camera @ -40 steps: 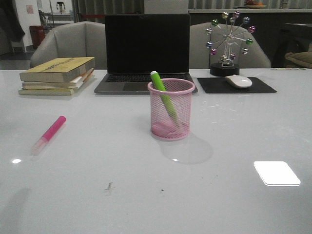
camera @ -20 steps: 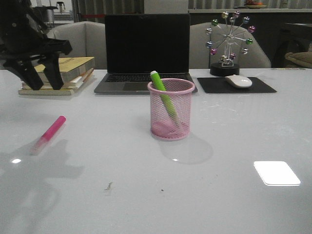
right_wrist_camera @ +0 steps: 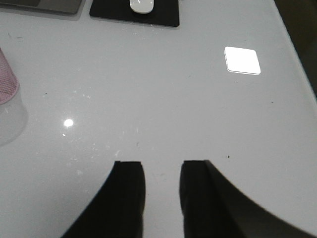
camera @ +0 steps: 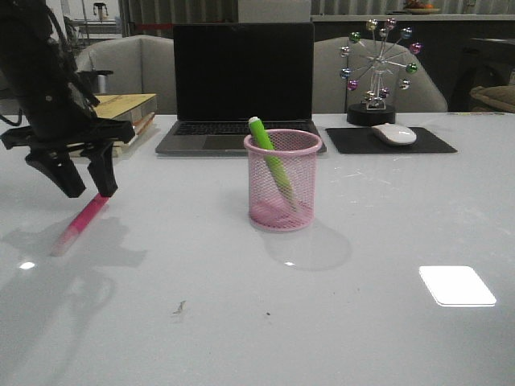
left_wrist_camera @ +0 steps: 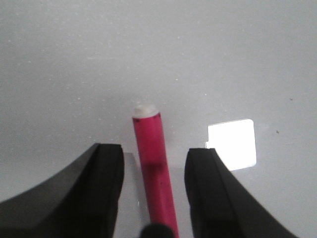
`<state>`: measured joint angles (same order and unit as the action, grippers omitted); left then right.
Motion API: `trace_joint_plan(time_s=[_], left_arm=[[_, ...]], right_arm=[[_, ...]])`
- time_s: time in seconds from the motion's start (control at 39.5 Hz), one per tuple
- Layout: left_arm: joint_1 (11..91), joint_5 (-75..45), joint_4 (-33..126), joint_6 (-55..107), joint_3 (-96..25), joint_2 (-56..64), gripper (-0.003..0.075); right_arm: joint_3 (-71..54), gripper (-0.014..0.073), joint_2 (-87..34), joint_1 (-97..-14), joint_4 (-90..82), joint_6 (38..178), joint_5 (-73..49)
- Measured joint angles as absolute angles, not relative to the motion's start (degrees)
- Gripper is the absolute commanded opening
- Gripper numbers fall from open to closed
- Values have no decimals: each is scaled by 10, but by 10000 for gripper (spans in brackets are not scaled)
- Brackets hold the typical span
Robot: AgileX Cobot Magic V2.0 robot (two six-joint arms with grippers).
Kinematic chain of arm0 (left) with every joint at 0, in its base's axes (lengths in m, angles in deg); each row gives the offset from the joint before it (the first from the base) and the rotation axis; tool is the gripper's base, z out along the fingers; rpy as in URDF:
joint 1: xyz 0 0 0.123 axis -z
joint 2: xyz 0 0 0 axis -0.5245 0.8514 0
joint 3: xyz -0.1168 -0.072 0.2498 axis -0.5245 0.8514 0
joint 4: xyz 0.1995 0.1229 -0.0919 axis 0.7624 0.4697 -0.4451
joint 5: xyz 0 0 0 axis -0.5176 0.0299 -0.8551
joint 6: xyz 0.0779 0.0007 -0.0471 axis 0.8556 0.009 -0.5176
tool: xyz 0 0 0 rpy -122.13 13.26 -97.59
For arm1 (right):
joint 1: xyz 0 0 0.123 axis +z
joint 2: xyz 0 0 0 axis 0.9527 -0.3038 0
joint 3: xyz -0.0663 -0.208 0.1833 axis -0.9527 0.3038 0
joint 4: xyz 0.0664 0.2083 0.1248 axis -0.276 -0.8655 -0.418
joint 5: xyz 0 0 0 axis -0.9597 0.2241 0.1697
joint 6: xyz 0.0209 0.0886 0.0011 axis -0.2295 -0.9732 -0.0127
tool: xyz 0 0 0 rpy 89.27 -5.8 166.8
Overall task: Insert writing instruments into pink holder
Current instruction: 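Lower the left gripper over the pink marker, then close the left gripper on the pink marker and lift it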
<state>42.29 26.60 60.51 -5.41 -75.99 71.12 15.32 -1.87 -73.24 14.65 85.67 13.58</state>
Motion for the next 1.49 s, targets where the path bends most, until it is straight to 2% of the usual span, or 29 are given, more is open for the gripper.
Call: trace_joint_plan(time_s=[0.48,0.76,0.99,1.32,1.49], left_arm=[[430,264,603,-54,-764,729,365],[430,266,603,-54,-765,729,182],[430,271,607,-54,-765,729,90],[430,292,569,-51,-776,732,92],[434,312,548,-43,-842,732,92]], right_arm=[[153,325,-19,-732,172,857,173],[153,325,-19,-732,174,857,175],[153,325,-19,-732,174,857,175],[153,325,-19,-732,174,857,175],[153,325,-19,-732,174,857,175]])
